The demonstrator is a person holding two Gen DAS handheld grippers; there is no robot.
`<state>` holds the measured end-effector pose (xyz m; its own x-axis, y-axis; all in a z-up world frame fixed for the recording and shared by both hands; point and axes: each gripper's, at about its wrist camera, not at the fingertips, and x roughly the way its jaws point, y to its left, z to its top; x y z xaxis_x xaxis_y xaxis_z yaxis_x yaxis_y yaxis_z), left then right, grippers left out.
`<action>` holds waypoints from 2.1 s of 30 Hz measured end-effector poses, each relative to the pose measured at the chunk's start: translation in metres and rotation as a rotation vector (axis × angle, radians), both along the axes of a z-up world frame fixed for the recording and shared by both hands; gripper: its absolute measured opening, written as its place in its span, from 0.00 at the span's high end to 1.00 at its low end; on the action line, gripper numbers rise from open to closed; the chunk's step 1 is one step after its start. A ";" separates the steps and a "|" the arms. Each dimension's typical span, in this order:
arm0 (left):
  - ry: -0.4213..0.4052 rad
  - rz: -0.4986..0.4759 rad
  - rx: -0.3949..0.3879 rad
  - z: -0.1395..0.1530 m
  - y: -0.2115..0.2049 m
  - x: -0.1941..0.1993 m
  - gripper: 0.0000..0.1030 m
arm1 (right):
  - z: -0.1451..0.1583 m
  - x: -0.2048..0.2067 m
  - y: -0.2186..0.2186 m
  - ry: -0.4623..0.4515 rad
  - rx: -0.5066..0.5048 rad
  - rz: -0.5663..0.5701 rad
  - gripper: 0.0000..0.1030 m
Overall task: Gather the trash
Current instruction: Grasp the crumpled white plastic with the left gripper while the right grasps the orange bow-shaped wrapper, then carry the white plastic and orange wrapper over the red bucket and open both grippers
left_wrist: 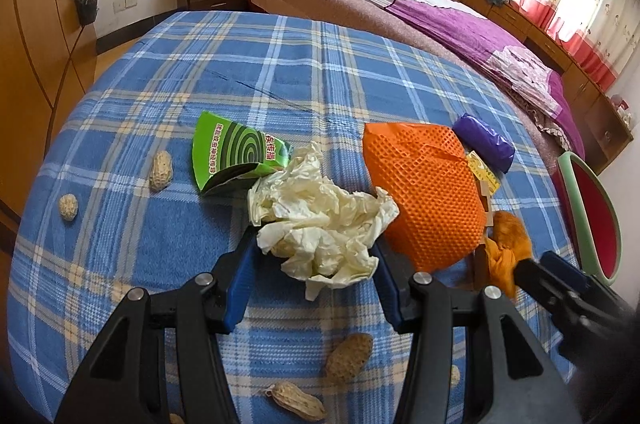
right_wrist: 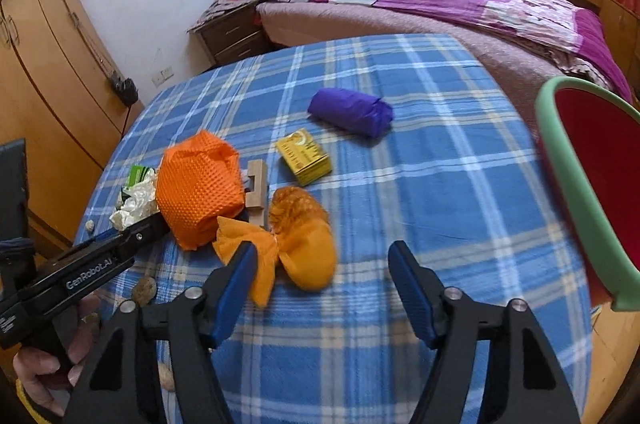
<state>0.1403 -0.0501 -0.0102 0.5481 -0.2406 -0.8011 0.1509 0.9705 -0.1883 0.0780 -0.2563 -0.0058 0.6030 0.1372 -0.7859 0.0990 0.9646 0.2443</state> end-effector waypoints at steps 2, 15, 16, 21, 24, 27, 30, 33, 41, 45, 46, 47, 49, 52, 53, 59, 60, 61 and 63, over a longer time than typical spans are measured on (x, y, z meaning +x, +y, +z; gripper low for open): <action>0.000 0.000 0.000 0.000 0.000 0.000 0.48 | -0.002 0.003 0.002 0.002 0.003 0.008 0.37; -0.004 0.001 0.007 -0.001 0.000 0.001 0.53 | -0.008 0.002 0.003 -0.013 0.048 0.040 0.69; -0.005 0.003 0.005 -0.001 0.001 0.001 0.54 | -0.009 0.001 0.003 -0.015 0.051 0.040 0.71; -0.030 0.005 -0.005 0.004 0.002 -0.004 0.67 | -0.007 -0.004 -0.003 -0.028 0.075 0.025 0.81; -0.039 0.000 0.002 0.006 0.001 -0.007 0.68 | -0.007 -0.008 -0.008 -0.030 0.092 0.013 0.82; -0.044 -0.006 0.004 0.009 -0.001 -0.010 0.69 | -0.007 -0.013 -0.012 -0.034 0.098 0.004 0.82; -0.052 -0.013 0.004 0.012 -0.004 -0.015 0.70 | -0.004 -0.019 -0.016 -0.043 0.107 -0.008 0.82; -0.062 -0.020 0.001 0.018 -0.007 -0.021 0.70 | 0.001 -0.025 -0.021 -0.057 0.119 -0.020 0.82; -0.102 -0.040 -0.015 0.037 -0.013 -0.034 0.70 | 0.022 -0.046 -0.033 -0.121 0.135 -0.054 0.82; -0.121 -0.056 -0.026 0.048 -0.017 -0.039 0.70 | 0.033 -0.058 -0.041 -0.158 0.139 -0.075 0.82; -0.126 -0.060 -0.028 0.050 -0.019 -0.040 0.70 | 0.036 -0.061 -0.043 -0.167 0.140 -0.081 0.82; -0.130 -0.064 -0.030 0.052 -0.020 -0.042 0.70 | 0.039 -0.064 -0.047 -0.177 0.142 -0.088 0.82; -0.137 -0.077 -0.037 0.057 -0.025 -0.045 0.70 | 0.043 -0.068 -0.050 -0.192 0.144 -0.099 0.82; -0.144 -0.100 -0.050 0.064 -0.033 -0.049 0.70 | 0.050 -0.076 -0.059 -0.216 0.148 -0.122 0.82; -0.145 -0.107 -0.053 0.066 -0.035 -0.049 0.70 | 0.052 -0.079 -0.062 -0.224 0.149 -0.132 0.82; -0.146 -0.171 -0.088 0.076 -0.055 -0.056 0.70 | 0.060 -0.095 -0.086 -0.259 0.157 -0.196 0.82; -0.146 -0.182 -0.092 0.077 -0.059 -0.057 0.70 | 0.061 -0.097 -0.089 -0.263 0.159 -0.205 0.82; -0.147 -0.193 -0.092 0.079 -0.063 -0.058 0.70 | 0.061 -0.100 -0.093 -0.267 0.161 -0.217 0.82; -0.148 -0.213 -0.094 0.081 -0.072 -0.060 0.70 | 0.062 -0.105 -0.102 -0.274 0.162 -0.243 0.82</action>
